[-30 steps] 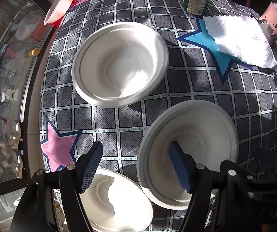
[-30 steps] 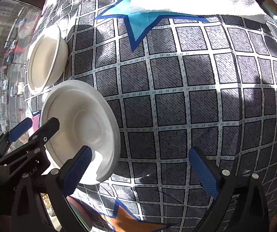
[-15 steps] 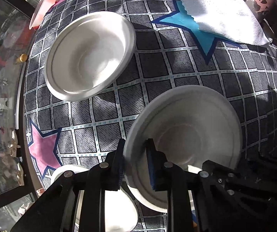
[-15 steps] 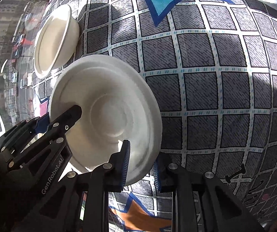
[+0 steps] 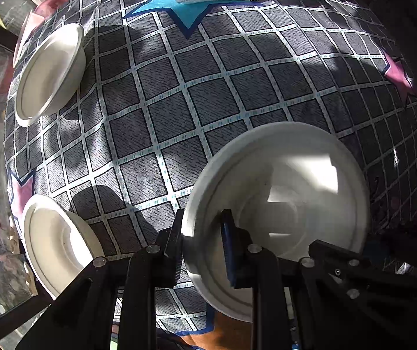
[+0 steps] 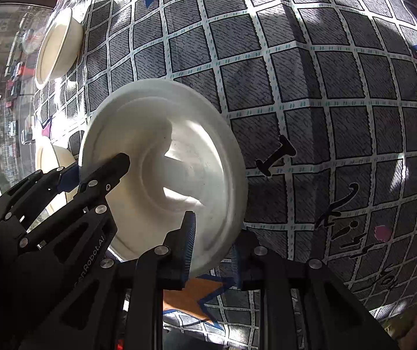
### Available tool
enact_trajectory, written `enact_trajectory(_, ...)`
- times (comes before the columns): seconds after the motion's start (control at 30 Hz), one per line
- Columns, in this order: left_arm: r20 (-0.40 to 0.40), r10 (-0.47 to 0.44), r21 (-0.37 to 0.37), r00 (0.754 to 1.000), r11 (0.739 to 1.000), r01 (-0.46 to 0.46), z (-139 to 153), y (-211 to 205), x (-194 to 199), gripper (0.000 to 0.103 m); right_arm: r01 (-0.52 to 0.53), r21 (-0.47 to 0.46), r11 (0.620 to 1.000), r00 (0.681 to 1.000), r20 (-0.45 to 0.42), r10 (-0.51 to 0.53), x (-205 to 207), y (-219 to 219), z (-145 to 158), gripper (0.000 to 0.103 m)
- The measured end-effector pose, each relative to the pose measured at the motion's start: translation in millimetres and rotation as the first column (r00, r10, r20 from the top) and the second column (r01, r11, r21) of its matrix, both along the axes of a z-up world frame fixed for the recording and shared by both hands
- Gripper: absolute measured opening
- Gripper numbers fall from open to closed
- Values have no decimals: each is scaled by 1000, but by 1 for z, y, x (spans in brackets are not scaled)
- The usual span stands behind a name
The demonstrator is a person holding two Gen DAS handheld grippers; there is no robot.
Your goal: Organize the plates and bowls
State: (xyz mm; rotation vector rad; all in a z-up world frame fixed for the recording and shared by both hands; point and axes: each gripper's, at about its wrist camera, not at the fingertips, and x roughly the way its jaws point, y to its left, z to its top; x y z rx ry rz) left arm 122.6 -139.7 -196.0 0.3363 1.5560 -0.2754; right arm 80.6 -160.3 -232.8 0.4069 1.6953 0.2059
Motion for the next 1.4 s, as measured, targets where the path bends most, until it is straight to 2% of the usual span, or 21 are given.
enact_trajectory(0.23,-49,-138,-14,989,990,137,-11,-53,-61,30,82,-35,996,995,-48,-84,-49,-37,-11,25)
enact_trajectory(0.33,-51,-163,-29,985,986,162,-12,-69,-79,31,130,-37,991,989,-63,-132,-64,-50,-15,25)
enact_trajectory(0.47,-75,-185,-54,980,982,181,-11,-92,-93,31,184,-58,981,981,-52,-187,-79,-76,-11,25)
enact_trajectory(0.7,-54,-247,-95,967,966,242,3,-138,-108,31,248,-109,963,967,-25,-252,-91,-114,0,25)
enact_trajectory(0.8,-45,-275,-108,960,957,269,6,-174,-109,31,278,-126,952,959,-26,-284,-103,-139,-3,25)
enact_trajectory(0.9,-40,-279,-108,960,956,273,4,-197,-107,38,290,-130,948,955,-15,-295,-101,-152,-3,25)
enact_trajectory(0.93,-42,-272,-107,961,958,266,4,-197,-107,45,297,-134,945,953,-15,-302,-102,-156,-5,25)
enact_trajectory(0.97,-37,-262,-110,964,960,256,7,-193,-101,59,306,-139,942,950,-21,-312,-102,-159,-6,25)
enact_trajectory(1.0,-23,-251,-109,968,963,248,11,-189,-100,65,319,-138,938,945,-25,-325,-103,-165,-6,28)
enact_trajectory(1.03,1,-240,-107,971,965,239,19,-180,-91,72,338,-133,931,938,-26,-345,-107,-178,-7,48)
enact_trajectory(1.07,26,-224,-103,974,969,225,25,-174,-88,74,360,-137,923,930,-18,-366,-108,-193,-7,63)
enact_trajectory(1.1,32,-210,-105,977,972,212,27,-163,-82,76,382,-134,914,923,0,-386,-110,-199,-4,91)
enact_trajectory(1.13,33,-192,-110,981,975,195,30,-155,-81,78,398,-133,908,917,19,-399,-111,-203,0,99)
enact_trajectory(1.2,39,-154,-112,987,981,157,32,-115,-71,78,413,-150,898,910,35,-412,-119,-219,1,99)
enact_trajectory(1.3,43,-120,-115,992,986,124,37,-83,-69,78,437,-147,888,899,51,-434,-120,-222,10,99)
enact_trajectory(1.4,30,-80,-114,996,990,83,42,-40,-80,79,442,-124,888,897,66,-438,-121,-202,26,99)
